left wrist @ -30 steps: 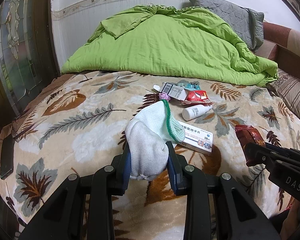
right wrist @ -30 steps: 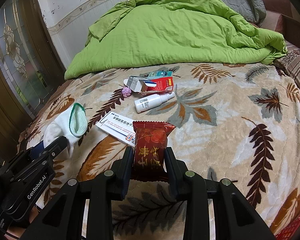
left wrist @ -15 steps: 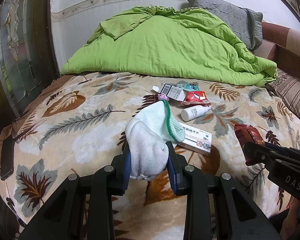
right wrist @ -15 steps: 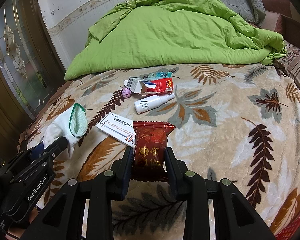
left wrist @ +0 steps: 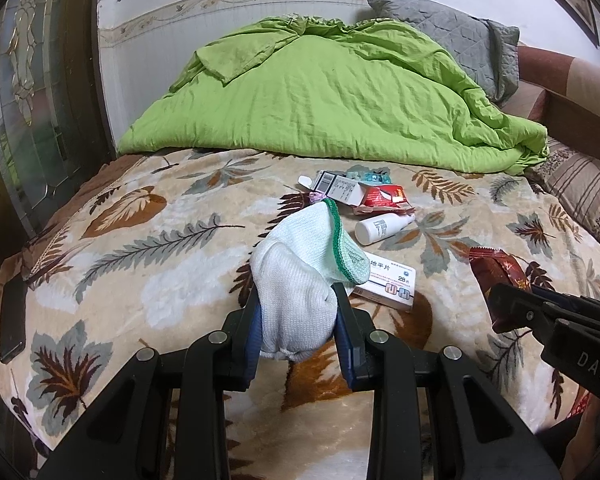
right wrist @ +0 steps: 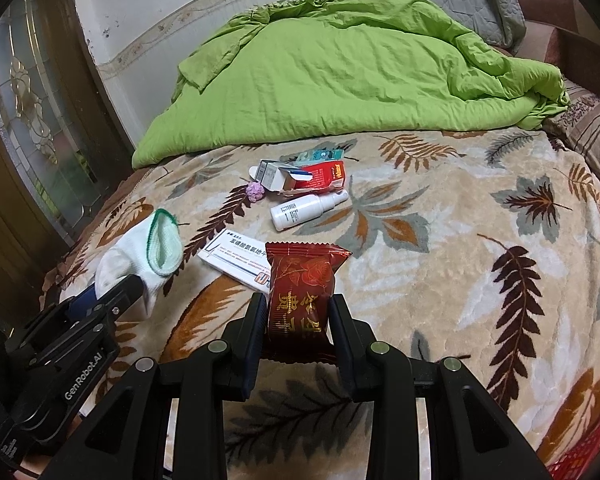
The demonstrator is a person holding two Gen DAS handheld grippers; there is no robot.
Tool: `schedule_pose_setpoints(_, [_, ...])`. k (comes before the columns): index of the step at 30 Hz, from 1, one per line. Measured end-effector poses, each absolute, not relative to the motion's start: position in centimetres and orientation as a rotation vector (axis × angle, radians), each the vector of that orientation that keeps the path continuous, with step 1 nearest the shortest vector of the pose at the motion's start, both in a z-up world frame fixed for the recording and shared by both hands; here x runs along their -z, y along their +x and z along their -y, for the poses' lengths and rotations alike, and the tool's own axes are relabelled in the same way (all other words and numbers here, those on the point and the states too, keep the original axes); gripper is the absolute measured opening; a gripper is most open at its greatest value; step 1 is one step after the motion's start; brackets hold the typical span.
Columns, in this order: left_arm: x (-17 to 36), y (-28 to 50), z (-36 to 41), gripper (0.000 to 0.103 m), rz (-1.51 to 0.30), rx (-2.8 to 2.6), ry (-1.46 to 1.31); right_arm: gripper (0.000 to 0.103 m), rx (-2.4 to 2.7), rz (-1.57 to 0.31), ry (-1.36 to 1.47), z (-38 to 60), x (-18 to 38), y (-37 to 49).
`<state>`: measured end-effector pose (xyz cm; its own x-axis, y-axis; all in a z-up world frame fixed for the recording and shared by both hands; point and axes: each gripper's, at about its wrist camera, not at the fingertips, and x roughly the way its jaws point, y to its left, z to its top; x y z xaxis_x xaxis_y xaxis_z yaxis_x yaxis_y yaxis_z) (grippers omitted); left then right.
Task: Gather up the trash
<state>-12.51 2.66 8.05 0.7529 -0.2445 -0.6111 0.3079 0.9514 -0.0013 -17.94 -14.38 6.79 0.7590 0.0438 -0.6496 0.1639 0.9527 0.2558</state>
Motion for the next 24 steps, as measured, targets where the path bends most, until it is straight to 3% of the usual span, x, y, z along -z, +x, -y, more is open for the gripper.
schedule_pose_setpoints(16, [-8.1, -16.3, 0.2, 0.031, -0.603, 0.378, 0.155, 0.035, 0.074, -0.685, 0.409, 17.3, -8.1, -23.2])
schedule_pose_setpoints(24, [-9.6, -20.4, 4.4, 0.03, -0.595, 0.57, 0.173, 0.035, 0.177, -0.654, 0.509, 23.4, -9.3, -30.0])
